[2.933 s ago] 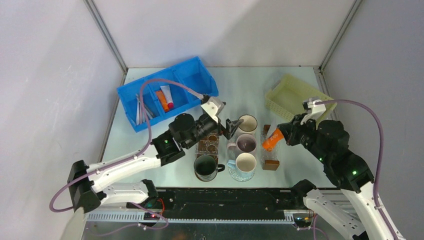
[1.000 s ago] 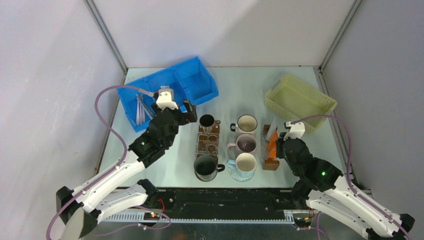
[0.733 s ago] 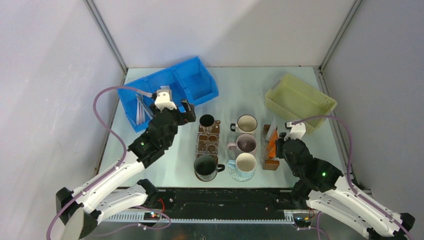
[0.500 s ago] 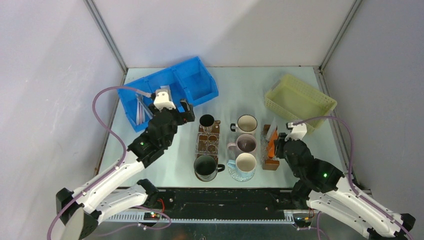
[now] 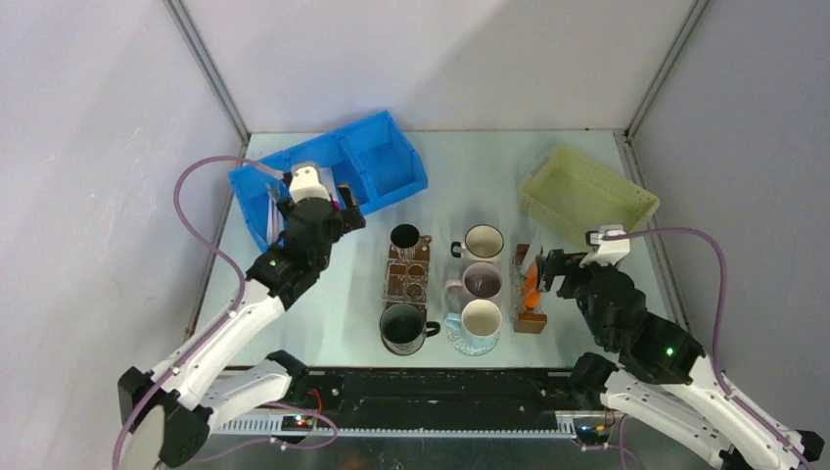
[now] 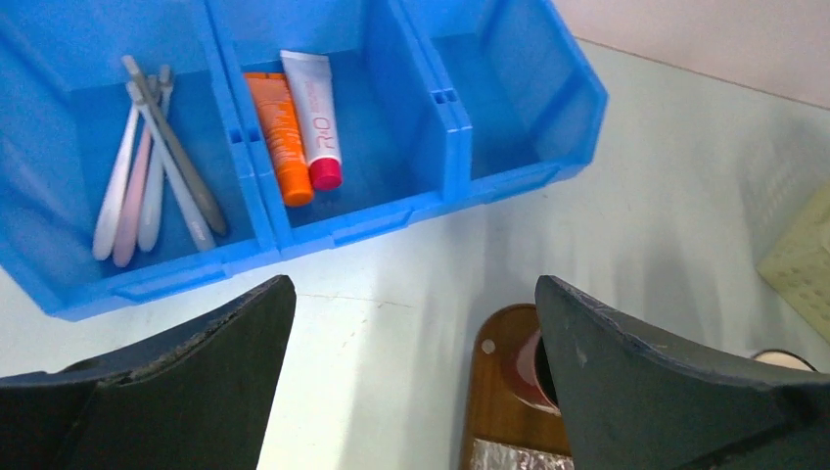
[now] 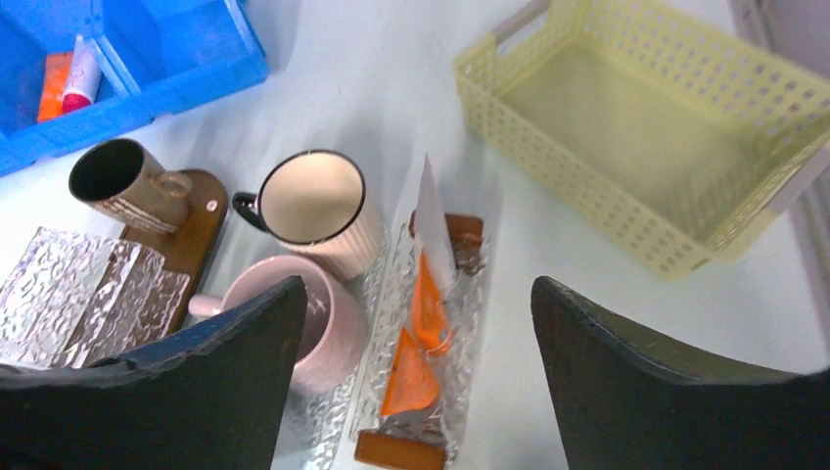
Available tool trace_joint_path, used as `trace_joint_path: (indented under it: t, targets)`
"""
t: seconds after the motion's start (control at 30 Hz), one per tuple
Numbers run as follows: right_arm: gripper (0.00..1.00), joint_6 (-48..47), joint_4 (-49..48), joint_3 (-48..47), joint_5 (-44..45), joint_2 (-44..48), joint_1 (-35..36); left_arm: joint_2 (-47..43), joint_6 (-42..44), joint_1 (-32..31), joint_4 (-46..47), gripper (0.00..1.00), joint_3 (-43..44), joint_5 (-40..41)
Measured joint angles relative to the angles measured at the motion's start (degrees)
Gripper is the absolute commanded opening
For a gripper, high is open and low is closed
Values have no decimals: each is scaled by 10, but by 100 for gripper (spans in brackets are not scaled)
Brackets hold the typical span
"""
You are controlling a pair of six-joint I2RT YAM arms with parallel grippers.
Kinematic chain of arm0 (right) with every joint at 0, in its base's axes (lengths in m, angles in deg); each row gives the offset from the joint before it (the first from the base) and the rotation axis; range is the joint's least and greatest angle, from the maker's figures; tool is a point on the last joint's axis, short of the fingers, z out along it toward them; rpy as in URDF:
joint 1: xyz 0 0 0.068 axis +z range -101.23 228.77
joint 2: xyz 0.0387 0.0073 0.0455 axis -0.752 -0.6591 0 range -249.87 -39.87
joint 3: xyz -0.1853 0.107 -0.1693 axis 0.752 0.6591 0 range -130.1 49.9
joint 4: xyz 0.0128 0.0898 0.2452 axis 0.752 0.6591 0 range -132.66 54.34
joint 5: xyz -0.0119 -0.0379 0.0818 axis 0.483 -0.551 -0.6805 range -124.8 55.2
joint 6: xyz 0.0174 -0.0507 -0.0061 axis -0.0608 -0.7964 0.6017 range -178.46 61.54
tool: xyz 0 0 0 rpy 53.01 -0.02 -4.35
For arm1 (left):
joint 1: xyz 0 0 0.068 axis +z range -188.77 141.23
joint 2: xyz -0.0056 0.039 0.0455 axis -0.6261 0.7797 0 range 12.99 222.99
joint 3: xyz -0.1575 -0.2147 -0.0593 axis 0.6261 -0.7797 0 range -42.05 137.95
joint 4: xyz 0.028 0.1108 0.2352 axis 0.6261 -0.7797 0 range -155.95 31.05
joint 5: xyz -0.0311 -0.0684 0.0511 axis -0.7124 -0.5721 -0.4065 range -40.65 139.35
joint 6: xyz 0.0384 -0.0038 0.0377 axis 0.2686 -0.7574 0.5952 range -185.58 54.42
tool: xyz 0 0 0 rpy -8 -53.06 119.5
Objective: Prepare toiletry sets of a toothbrush and toothpaste on the tray
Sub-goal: Place the toothpaste in the toothpaste holder.
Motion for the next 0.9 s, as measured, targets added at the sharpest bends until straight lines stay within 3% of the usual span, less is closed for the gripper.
trace_joint_path:
  t: [0.33, 0.73, 0.9]
  targets:
    - [97, -130, -48, -34, 64, 30, 0, 109, -14, 105, -85, 100, 113, -59]
    - [99, -216, -124, 23, 129, 61, -39, 394, -21, 172, -193, 99, 372, -118]
    - [99, -219, -133, 45, 128, 75, -62, 501, -23, 180, -225, 91, 459, -124]
